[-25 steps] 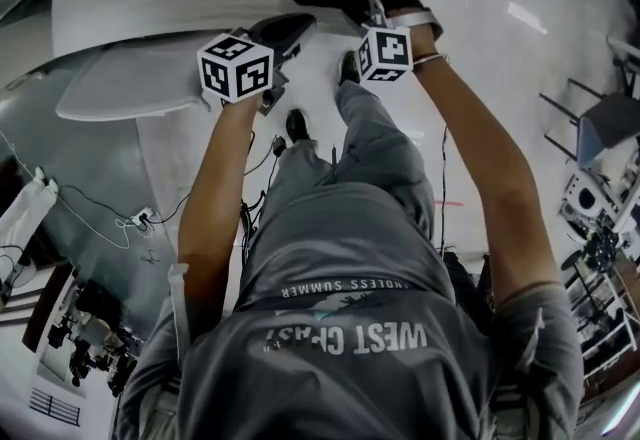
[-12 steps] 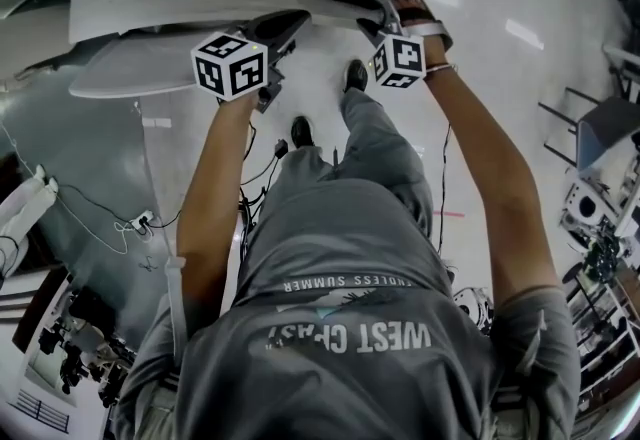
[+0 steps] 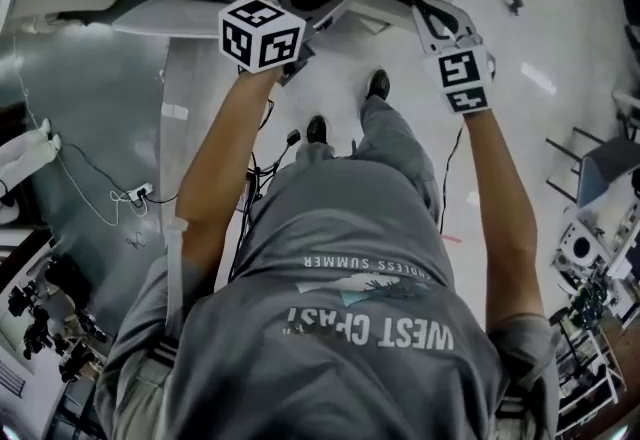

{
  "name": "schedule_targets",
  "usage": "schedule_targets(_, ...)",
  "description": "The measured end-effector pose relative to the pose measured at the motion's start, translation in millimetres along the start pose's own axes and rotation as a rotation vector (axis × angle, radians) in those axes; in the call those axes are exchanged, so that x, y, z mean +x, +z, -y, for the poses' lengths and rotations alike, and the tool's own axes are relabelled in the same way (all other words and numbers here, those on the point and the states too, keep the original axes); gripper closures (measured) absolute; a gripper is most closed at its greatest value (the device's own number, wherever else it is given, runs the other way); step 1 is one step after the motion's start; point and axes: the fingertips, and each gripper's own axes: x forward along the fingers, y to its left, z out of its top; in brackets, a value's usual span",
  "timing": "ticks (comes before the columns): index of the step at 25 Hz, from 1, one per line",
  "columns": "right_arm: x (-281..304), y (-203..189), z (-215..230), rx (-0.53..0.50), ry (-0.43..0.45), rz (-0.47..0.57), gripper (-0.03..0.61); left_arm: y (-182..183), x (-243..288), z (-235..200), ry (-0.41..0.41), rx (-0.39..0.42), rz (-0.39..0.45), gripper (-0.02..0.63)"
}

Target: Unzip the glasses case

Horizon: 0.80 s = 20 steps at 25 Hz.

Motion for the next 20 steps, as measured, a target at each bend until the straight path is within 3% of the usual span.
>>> schedule_targets(4,-46,57,-8,0.24,0.033,0.144,0.568,26,-28,23,-0.002,0.116,0.015,0.612)
schedule_targets(9,-97,122,-33,0.396,0.092,0.296,0.569,59,-75,53,0.013,0.254,0.063,0.614)
schedule_targets(14,-136,167,-55,0.423,0.105,0.387,0.571,88,-115,87,0.027,0.37,0.136,0.614)
schedule_targets(20,-173,193,-88,0.395,0.088,0.433,0.571,98,-163,130,0.008,0.456,0.229,0.614)
